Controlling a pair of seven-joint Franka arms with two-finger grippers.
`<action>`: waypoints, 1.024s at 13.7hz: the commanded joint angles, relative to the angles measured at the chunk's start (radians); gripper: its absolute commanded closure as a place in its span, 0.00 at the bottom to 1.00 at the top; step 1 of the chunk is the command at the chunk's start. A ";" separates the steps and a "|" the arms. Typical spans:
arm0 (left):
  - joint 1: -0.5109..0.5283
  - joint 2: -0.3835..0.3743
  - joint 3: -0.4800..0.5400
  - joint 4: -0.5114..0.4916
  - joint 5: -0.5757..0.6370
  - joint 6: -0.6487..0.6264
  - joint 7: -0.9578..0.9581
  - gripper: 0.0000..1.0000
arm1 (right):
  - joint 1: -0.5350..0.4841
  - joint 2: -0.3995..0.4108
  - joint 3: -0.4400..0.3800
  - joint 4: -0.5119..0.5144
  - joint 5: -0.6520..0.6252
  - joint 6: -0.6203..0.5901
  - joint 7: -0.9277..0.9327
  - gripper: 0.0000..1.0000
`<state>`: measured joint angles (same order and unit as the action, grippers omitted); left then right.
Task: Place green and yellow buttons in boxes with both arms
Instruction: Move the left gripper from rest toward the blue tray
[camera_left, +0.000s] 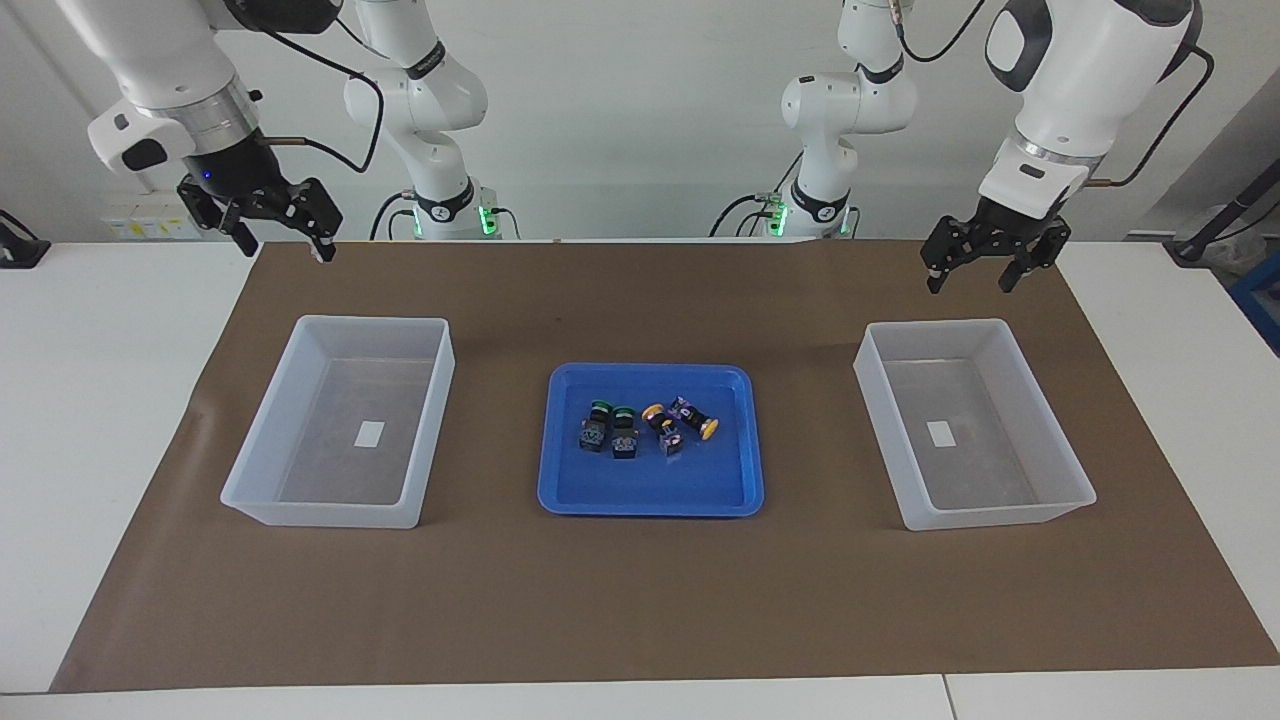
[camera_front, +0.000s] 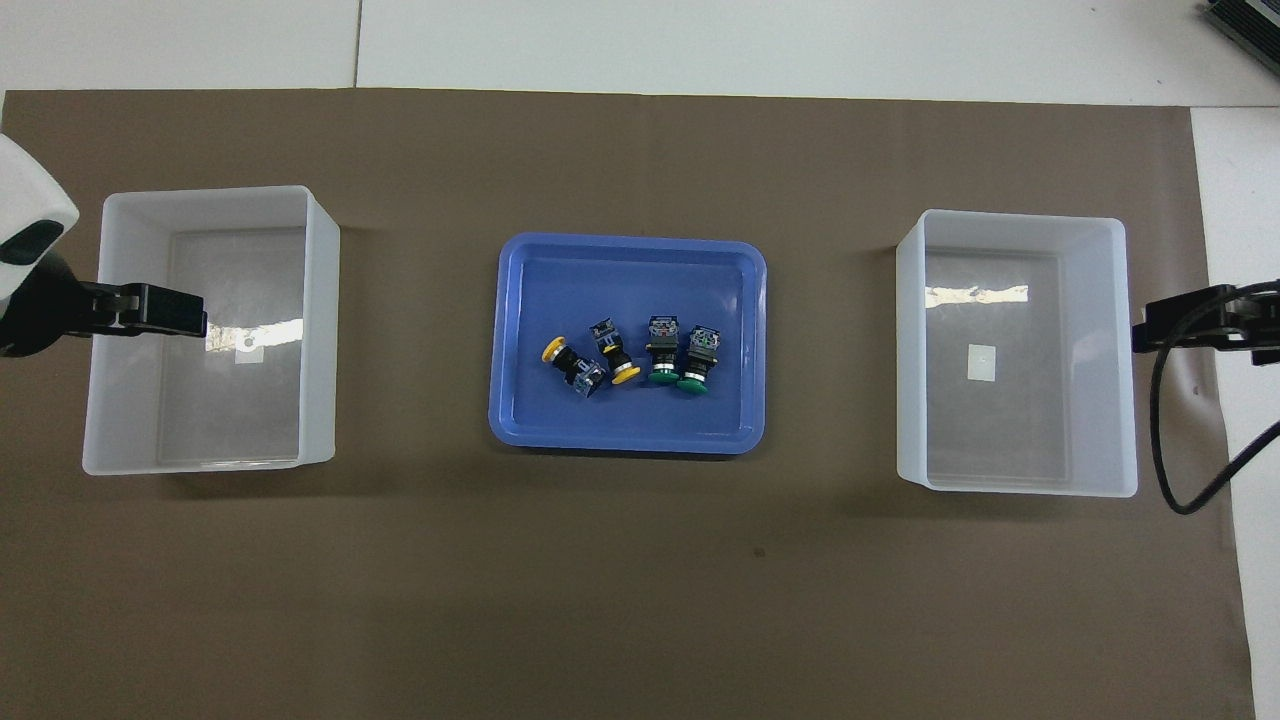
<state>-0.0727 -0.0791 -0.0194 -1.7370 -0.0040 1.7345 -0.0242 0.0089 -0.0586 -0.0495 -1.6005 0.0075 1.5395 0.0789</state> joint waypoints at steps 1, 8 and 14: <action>-0.001 -0.007 0.002 0.002 0.006 0.008 0.001 0.00 | -0.004 -0.023 0.003 -0.024 0.016 0.005 0.005 0.00; -0.018 0.021 -0.001 0.053 0.007 0.016 -0.006 0.00 | -0.004 -0.023 0.003 -0.024 0.016 0.005 0.005 0.00; -0.140 0.035 -0.019 -0.004 -0.002 0.121 -0.222 0.00 | -0.004 -0.023 0.003 -0.024 0.016 0.005 0.005 0.00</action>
<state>-0.1449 -0.0610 -0.0471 -1.7180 -0.0060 1.8096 -0.1649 0.0089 -0.0586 -0.0495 -1.6005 0.0075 1.5395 0.0789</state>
